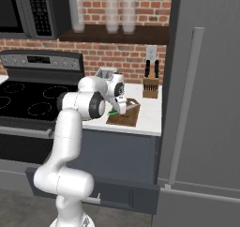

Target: Pick up the knife from the drawer and place it on the cutting board. Then place the meat from the plate to the cutting board.

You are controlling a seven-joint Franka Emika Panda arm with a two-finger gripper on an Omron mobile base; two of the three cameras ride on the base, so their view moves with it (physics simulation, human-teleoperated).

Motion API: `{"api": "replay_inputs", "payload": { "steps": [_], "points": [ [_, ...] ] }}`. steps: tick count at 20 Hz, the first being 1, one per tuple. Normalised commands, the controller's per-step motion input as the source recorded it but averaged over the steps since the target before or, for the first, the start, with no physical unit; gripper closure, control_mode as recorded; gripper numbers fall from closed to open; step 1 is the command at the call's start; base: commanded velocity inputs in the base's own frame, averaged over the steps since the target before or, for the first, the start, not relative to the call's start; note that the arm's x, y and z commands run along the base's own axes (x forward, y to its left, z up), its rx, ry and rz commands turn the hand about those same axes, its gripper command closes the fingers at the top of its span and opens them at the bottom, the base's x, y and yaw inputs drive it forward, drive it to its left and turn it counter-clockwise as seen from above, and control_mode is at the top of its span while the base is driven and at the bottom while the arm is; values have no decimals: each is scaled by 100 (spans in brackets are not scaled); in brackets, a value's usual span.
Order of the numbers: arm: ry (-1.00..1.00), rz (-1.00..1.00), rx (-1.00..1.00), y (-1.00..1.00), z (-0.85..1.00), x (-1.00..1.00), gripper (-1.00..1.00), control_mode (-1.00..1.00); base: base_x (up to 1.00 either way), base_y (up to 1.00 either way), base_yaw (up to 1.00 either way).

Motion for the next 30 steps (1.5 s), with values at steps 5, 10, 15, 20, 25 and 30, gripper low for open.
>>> {"api": "replay_inputs", "payload": {
  "steps": [5, 10, 15, 20, 25, 30],
  "points": [
    [0, 0, 0, 0, 37, -60, -100, -100, 0, 0, 0],
    [-1, 2, -1, 23, 90, -34, -100, -100, 0, 0, 0],
    [0, 10, -3, 74, 58, -13, -100, -100, 0, 0, 0],
    [1, 21, -1, 90, 15, -18, -100, -100, 0, 0, 0],
    [1, 28, 0, 89, 4, -10, -100, -100, 0, 0, 0],
    [4, 30, 1, 42, 0, 7, -100, -100, 0, 0, 0]
  ]
}}
